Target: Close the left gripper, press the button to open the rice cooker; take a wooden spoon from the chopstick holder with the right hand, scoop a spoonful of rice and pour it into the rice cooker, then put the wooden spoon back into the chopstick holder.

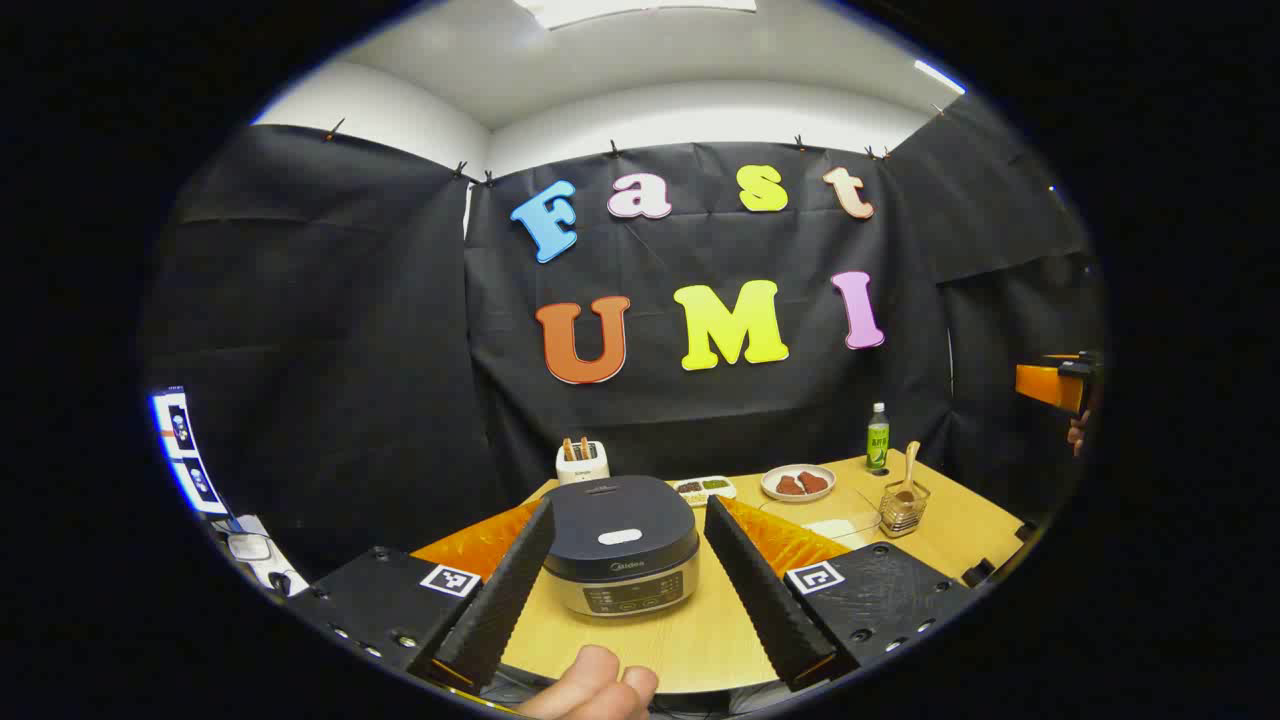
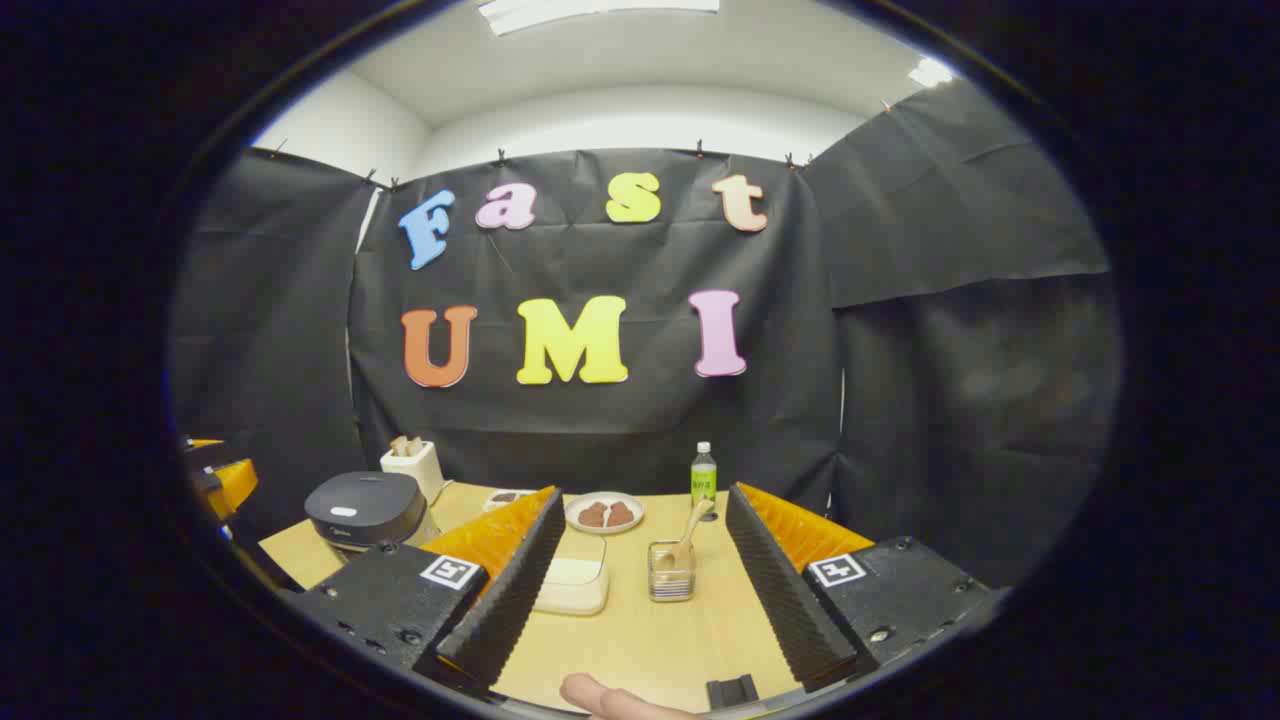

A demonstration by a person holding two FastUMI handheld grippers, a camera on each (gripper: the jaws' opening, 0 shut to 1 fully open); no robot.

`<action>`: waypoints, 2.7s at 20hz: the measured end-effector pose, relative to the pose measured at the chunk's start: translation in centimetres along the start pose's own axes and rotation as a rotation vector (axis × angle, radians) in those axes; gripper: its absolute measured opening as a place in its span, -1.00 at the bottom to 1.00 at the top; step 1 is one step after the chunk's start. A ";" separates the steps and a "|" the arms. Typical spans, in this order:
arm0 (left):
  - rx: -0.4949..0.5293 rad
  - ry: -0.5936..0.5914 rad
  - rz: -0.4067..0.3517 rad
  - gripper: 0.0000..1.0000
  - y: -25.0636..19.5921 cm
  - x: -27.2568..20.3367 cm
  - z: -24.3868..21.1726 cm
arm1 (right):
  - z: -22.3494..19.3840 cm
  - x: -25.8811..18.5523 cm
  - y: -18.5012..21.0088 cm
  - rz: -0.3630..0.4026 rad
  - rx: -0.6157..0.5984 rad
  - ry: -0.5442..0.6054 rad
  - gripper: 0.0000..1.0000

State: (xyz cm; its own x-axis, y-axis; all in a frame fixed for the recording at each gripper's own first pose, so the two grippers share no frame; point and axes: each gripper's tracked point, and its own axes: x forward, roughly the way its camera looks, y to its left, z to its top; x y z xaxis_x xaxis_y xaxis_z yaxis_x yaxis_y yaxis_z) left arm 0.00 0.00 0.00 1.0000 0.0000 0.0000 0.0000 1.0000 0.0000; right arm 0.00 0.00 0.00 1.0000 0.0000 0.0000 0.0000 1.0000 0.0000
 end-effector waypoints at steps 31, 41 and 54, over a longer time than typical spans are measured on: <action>-0.111 0.154 0.012 0.87 -0.5 4.9 -0.7 | 1.3 1.6 -7.6 -0.069 -0.011 -0.036 1.00; -0.094 0.355 0.003 -0.99 -1.6 13.1 -7.9 | -1.7 2.4 -8.3 -0.056 -0.050 -0.012 1.00; -0.097 0.475 0.055 -0.98 0.2 15.2 -12.0 | -4.8 3.5 -11.2 -0.081 -0.017 0.056 1.00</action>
State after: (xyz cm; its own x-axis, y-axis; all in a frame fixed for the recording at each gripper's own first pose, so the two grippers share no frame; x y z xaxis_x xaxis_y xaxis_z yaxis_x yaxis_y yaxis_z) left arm 15.16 0.25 -12.03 0.8878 0.0302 -0.4592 -0.0754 0.9939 -0.0803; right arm 3.47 -11.18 -4.82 0.9952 -0.0812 -0.0553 0.0802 0.9966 -0.0195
